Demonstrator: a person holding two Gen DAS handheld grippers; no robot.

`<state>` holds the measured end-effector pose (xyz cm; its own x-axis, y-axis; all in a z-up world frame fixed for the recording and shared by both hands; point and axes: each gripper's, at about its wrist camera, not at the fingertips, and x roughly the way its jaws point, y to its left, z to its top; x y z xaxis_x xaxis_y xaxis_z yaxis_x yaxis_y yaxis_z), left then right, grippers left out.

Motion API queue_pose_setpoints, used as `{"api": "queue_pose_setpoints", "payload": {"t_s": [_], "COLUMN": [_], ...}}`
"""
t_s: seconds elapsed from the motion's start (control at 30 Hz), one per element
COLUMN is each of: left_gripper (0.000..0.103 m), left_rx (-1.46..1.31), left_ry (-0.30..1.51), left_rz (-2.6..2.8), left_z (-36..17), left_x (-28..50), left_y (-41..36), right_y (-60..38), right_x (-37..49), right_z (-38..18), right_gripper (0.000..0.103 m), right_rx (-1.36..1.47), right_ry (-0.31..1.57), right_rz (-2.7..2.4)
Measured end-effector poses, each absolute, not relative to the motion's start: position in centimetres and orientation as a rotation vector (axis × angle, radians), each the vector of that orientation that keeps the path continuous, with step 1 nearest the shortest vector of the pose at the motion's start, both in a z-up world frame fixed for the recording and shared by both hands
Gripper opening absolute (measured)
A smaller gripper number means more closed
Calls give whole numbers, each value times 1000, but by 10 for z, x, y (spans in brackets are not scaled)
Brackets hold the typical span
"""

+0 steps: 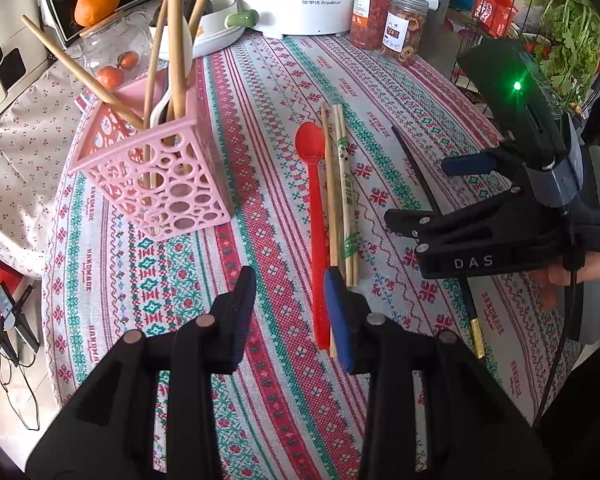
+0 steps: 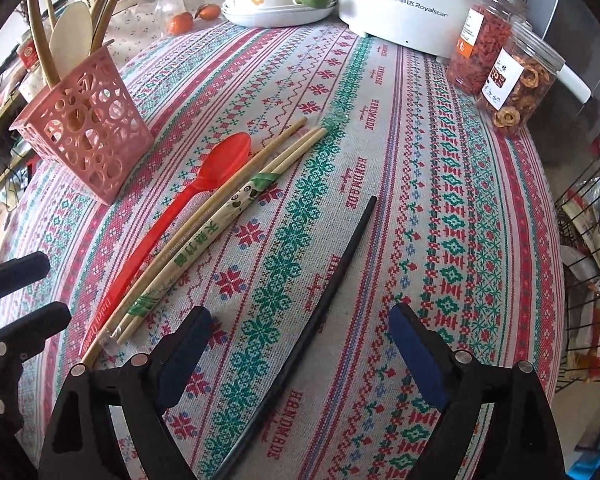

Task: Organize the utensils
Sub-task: 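Grasp the panda-printed chopsticks with the left tool while the right tool holds the black stick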

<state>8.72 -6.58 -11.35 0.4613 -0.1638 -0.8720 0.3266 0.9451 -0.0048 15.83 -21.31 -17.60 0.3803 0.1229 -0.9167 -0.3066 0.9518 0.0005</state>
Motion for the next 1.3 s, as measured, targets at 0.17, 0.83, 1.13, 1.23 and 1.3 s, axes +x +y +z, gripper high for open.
{"api": "queue_pose_setpoints", "payload": {"t_s": [0.17,0.83,1.13,1.23,1.3], "left_gripper": [28,27,27,27,26], "left_rx": [174,135,105,117,126], "left_ry": [1041,1097,1147,1129,1129], "left_rz": [-314,-291,-221,-216,-217], "left_z": [-108,-126,-146,-146,-146], "left_x": [90,181,210,210,210], "left_y": [-72,-154,-162,-163,-164], "right_y": [-211,-291,-304,-304,-304], "right_x": [148,155,167,168,168], "right_z": [-166,-132,-135,-136,-137], "right_gripper": [41,6,6,6,6], "right_rx": [-172,160,214,217,222], "right_ry": [1141,1160,1164,1167,1168], "right_rz": [281,244,251,253,253]}}
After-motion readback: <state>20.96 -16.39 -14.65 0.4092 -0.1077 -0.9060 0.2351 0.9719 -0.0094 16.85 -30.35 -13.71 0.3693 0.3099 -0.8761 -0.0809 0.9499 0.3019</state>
